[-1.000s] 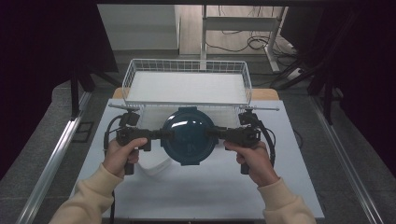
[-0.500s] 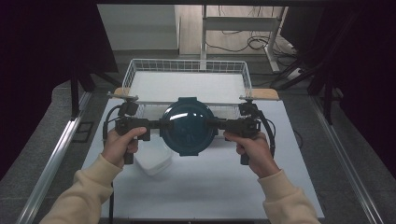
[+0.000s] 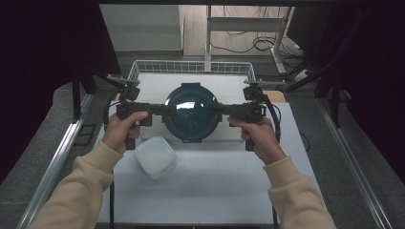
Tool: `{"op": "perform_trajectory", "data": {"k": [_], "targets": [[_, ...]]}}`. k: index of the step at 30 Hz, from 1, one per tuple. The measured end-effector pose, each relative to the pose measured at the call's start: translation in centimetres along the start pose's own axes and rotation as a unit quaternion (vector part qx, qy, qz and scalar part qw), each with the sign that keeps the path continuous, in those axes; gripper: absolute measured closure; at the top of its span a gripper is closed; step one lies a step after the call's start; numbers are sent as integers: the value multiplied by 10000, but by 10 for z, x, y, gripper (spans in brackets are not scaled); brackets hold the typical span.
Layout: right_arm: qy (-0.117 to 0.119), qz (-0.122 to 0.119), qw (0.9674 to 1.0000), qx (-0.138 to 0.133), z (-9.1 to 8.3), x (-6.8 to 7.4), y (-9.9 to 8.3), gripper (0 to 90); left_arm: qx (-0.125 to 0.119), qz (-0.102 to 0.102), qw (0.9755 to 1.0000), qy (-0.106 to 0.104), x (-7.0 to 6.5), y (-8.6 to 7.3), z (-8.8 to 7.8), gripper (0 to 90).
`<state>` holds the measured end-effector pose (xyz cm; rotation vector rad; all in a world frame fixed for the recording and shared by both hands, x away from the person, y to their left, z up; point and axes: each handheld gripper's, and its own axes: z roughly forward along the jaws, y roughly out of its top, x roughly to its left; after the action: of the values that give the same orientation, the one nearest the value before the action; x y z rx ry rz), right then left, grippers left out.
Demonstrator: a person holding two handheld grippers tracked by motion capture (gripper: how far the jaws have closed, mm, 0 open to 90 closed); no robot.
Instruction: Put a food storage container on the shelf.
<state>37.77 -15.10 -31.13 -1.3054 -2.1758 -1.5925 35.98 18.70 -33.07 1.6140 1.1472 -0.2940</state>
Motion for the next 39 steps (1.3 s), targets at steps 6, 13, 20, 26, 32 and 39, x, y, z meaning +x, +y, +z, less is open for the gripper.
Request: {"op": "perform_trajectory", "data": {"k": [6, 13, 20, 26, 32, 39], "targets": [[-1, -73, 10000, -15, 3, 1, 12, 451, -30, 14, 10000, -13, 2, 12, -3, 440], [24, -65, 10000, -25, 8, -1, 30, 451, -69, 19, 10000, 1, 5, 30, -4, 440], [-26, -129, 9999, -32, 6, 0, 47, 457, -74, 26, 9999, -151, 9, 48, -3, 441], [-32, -119, 9999, -59, 6, -3, 57, 457, -65, 46, 9999, -142, 9, 60, -2, 441], [-9, -86, 9999, -70, 8, -6, 67, 457, -58, 37, 9999, -106, 9, 72, -2, 440], [-16, -82, 9999, -125, 6, -8, 78, 457, -48, 70, 9999, -122, 7, 85, 0, 441]]}}
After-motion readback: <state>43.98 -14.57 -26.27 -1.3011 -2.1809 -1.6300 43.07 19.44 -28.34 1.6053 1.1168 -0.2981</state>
